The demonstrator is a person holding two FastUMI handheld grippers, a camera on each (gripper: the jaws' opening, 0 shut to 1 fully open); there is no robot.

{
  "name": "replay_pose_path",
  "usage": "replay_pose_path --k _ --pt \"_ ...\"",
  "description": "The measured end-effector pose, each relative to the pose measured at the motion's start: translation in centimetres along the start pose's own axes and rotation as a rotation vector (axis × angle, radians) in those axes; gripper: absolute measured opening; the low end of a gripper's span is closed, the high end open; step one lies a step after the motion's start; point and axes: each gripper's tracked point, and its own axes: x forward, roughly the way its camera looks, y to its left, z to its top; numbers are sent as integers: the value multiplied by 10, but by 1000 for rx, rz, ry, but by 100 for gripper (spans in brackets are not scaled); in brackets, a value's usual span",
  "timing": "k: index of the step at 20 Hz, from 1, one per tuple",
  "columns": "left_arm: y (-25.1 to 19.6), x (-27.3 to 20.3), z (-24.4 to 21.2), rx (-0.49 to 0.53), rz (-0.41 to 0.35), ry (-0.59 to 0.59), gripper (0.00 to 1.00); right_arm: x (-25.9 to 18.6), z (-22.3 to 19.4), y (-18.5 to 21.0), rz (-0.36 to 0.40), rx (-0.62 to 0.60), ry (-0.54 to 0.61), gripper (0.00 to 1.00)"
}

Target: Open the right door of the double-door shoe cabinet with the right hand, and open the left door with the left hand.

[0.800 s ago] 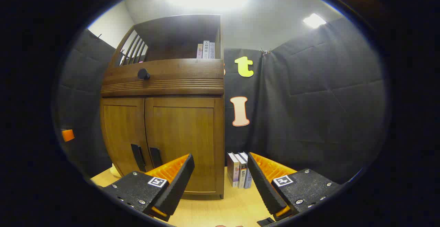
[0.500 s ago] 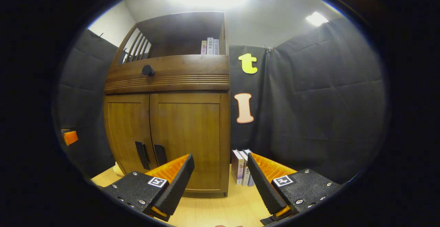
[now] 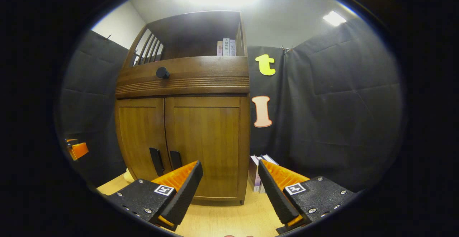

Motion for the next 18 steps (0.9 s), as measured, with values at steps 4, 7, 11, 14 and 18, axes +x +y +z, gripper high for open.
replay_pose_path --k 4,7,11,14,18 --pt "3 -5 -8 -6 5 14 99 5 -2 11 24 11 4 96" --pt "6 -11 -17 -4 13 24 99 13 2 22 51 26 8 96" --pt "9 -18 -33 -7 26 51 99 33 10 40 92 26 7 96" --pt "17 -25 -44 -18 45 74 99 50 11 58 127 31 13 96" --pt "27 -30 -52 -47 82 97 99 71 8 86 180 47 41 96"
